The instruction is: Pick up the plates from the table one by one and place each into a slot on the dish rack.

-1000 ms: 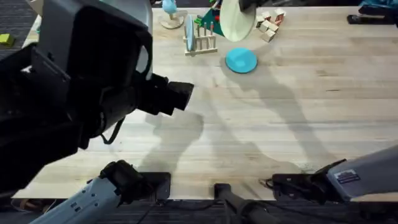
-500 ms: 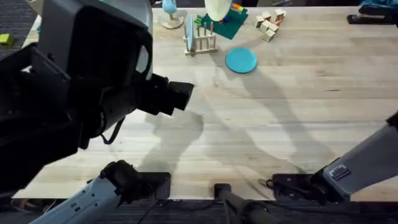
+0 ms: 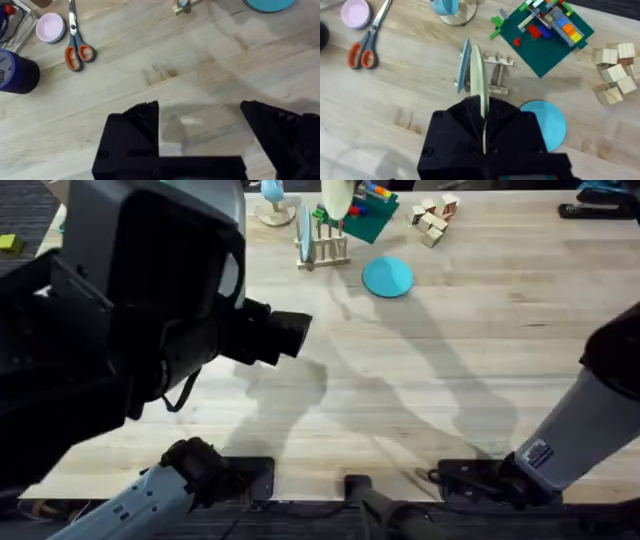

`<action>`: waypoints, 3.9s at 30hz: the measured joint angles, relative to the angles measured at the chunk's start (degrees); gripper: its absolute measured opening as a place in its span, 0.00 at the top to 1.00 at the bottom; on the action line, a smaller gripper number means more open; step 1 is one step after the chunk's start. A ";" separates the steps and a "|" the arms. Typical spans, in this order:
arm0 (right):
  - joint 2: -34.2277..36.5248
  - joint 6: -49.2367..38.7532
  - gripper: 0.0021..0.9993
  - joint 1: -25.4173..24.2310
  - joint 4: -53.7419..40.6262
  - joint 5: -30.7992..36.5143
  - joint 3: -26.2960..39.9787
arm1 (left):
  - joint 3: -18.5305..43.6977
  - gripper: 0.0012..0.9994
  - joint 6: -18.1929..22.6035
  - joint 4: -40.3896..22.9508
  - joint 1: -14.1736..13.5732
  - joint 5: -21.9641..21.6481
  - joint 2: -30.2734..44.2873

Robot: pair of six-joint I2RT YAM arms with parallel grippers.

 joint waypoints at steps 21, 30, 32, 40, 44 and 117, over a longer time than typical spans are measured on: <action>5.74 4.50 0.97 3.74 8.01 8.55 0.04 | 0.00 0.01 0.00 0.00 0.00 0.00 0.00; 8.23 4.55 0.97 3.69 9.78 9.58 0.04 | 0.00 0.01 0.00 0.00 0.00 0.00 0.01; 8.81 4.62 0.97 3.69 10.36 9.58 0.04 | 0.00 0.01 0.00 0.00 0.00 0.00 0.00; 11.32 5.89 0.97 3.69 10.60 10.11 0.04 | 0.00 0.01 0.00 0.00 0.00 0.00 0.00; 11.65 6.48 0.97 3.69 10.81 10.84 0.04 | 0.00 0.01 -0.02 0.00 0.00 0.00 0.01; -2.92 4.95 0.37 4.11 -6.80 11.29 0.22 | 0.00 0.01 -0.02 0.00 0.00 0.00 0.00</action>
